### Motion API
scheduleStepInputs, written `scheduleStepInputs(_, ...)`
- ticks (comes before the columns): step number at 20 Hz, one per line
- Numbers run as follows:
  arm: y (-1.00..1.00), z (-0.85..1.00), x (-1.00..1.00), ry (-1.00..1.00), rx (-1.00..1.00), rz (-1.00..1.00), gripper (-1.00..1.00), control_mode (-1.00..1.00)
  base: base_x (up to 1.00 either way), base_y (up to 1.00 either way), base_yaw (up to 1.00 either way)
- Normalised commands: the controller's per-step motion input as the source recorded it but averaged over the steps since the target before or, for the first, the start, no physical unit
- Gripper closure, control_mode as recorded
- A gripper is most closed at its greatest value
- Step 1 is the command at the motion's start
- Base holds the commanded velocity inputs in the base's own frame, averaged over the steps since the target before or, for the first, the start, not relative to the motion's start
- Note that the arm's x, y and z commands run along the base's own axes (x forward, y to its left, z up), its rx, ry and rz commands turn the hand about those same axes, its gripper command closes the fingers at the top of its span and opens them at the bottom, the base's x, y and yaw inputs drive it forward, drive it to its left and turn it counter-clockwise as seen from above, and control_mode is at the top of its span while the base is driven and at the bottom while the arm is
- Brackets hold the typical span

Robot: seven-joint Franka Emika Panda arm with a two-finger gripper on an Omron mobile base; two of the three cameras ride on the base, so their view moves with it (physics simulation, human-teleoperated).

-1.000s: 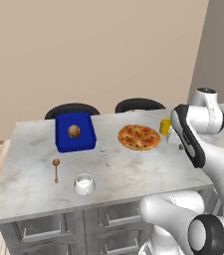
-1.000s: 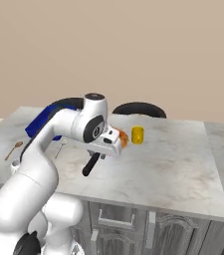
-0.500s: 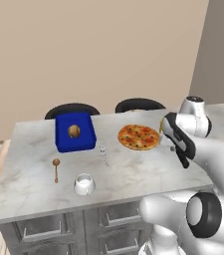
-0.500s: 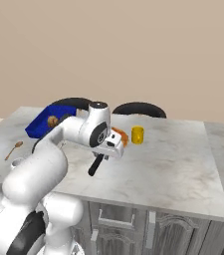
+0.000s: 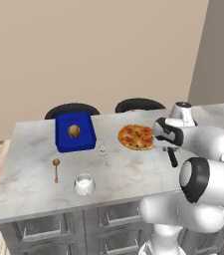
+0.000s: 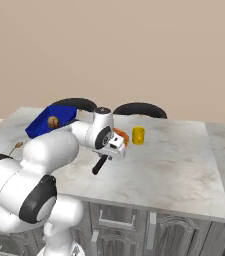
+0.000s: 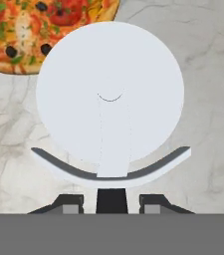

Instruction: Take the pizza cutter from the drawer on the right and place it on the dining counter for cutting.

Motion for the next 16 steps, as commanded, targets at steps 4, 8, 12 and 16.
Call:
scheduleStepInputs(4, 0.00, -0.37, 0.54, 0.00, 0.00, -0.07, 1.00, -1.00, 0.00, 0.00, 0.00)
scheduleStepInputs(8, -0.01, -0.34, 0.55, 0.00, 0.00, -0.04, 1.00, -1.00, 0.00, 0.00, 0.00)
scheduleStepInputs(12, -0.08, -0.32, 0.42, 0.00, 0.00, -0.01, 1.00, -1.00, 0.00, 0.00, 0.00)
scheduleStepInputs(16, -0.09, -0.35, 0.33, 0.00, 0.00, 0.00, 1.00, -1.00, 0.00, 0.00, 0.00)
